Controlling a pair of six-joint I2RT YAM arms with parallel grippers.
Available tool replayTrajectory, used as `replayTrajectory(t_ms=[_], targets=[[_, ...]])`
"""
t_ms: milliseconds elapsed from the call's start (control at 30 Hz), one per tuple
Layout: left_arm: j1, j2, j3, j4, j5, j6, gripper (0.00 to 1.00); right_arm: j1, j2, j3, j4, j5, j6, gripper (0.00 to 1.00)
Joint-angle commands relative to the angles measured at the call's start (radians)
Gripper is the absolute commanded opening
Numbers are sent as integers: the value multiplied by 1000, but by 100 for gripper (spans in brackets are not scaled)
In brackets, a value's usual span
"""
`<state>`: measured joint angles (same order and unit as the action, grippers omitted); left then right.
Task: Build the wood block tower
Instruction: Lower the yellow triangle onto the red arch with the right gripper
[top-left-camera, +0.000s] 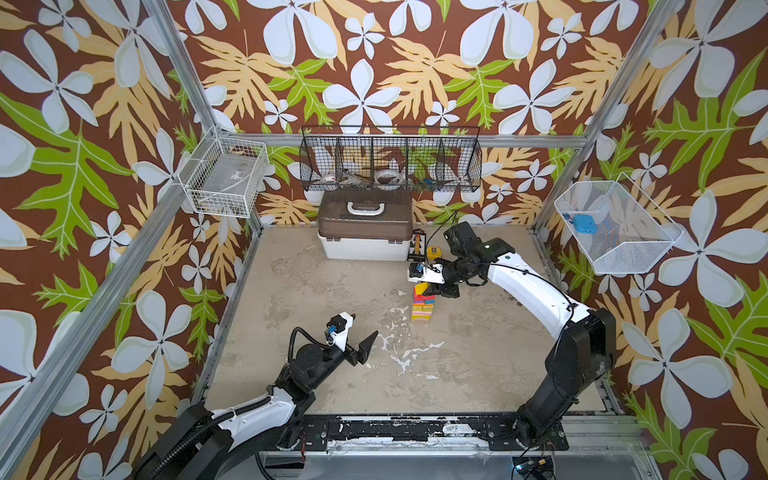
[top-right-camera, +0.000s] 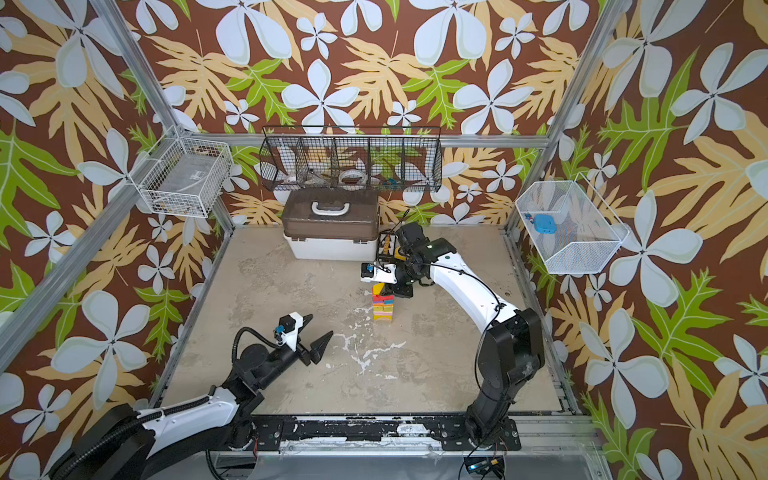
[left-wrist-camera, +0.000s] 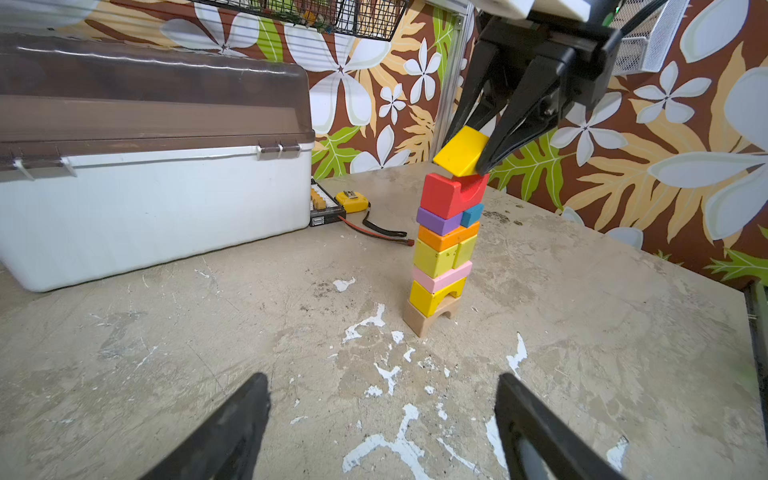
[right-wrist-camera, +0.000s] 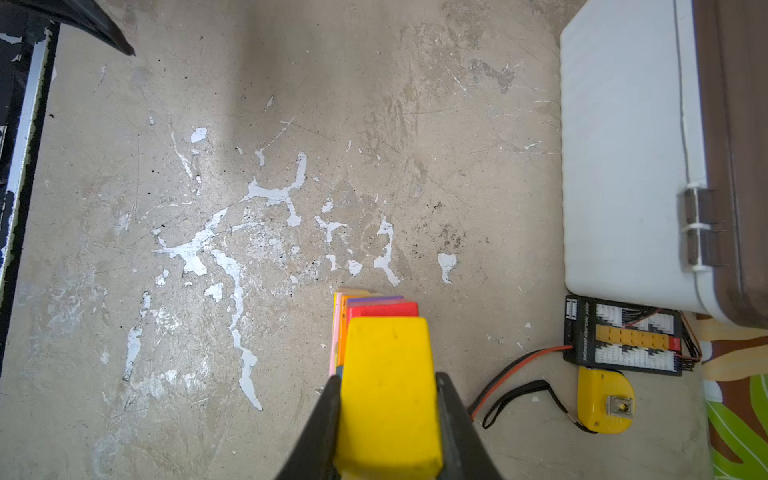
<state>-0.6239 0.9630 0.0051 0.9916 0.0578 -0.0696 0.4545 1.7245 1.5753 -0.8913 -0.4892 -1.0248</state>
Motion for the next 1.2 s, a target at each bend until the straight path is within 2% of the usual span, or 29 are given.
replayTrajectory(t_ms=[0,267,667,900,1167], targets=[[0,2,-19,7,2,9,86,0,6,8,-4,-5,9,17],[0,8,-15,4,1,8,86,1,9,10,2,0,21,25],[0,12,-11,3,4,8,85,1,-11,-9,29,17,35,51],[0,15,-11,-1,6,10,85,1,-29,-12,42,11,40,53],[0,19,-5,-3,5,9,85,1,-26,-12,41,3,40,49]])
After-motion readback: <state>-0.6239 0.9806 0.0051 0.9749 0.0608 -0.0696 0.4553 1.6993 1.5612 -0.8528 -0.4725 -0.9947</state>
